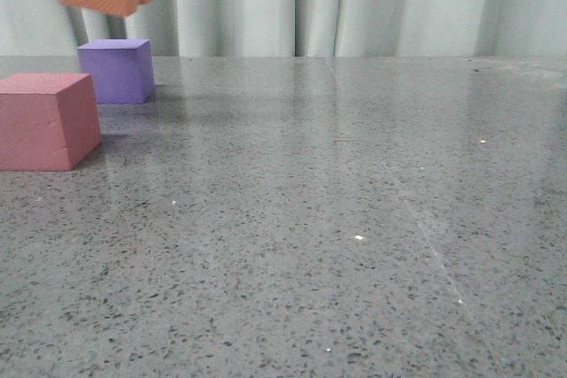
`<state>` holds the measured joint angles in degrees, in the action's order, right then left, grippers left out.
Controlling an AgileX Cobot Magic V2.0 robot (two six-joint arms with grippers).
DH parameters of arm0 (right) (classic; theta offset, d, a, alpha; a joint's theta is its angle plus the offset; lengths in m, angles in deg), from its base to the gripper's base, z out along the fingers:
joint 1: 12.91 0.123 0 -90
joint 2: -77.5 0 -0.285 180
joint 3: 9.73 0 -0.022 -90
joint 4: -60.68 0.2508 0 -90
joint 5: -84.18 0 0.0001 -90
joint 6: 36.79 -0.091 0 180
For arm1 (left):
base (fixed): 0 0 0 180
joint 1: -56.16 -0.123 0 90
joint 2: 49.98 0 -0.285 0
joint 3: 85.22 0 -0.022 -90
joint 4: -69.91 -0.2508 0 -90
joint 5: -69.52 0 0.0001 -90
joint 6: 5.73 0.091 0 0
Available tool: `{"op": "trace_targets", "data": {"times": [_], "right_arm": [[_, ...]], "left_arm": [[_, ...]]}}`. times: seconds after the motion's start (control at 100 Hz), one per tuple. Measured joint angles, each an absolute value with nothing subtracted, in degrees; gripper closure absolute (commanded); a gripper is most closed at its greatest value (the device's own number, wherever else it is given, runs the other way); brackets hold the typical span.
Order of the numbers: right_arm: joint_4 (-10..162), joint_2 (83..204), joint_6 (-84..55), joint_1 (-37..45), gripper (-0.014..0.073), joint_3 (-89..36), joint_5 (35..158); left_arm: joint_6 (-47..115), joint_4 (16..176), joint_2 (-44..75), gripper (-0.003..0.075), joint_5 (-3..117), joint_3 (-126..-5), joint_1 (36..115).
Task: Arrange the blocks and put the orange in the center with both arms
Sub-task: 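Lift the orange cube with the left gripper toward the purple cube, then lower the orange cube between the pink block and purple cube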
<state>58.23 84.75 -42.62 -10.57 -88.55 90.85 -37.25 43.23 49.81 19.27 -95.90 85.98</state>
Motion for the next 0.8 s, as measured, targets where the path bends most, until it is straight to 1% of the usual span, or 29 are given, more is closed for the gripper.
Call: {"op": "trace_targets", "data": {"times": [0.2, 0.36, 0.47, 0.8], "right_arm": [[58.23, 84.75, -42.62, -10.57, 0.0661, -88.55, 90.85], [58.23, 84.75, -42.62, -10.57, 0.0661, -88.55, 90.85], [58.23, 84.75, -42.62, -10.57, 0.0661, -88.55, 90.85], [58.23, 84.75, -42.62, -10.57, 0.0661, -88.55, 90.85]], "left_arm": [[-37.25, 46.01, 46.31, 0.0468, 26.76, -85.38, 81.66], [-37.21, 48.36, 45.74, 0.0468, 31.46, -80.45, 78.14], [-37.21, 48.90, 45.74, 0.0468, 33.38, -78.75, 77.04], [-37.09, 50.43, 45.74, 0.0468, 37.87, -76.53, 77.00]]}}
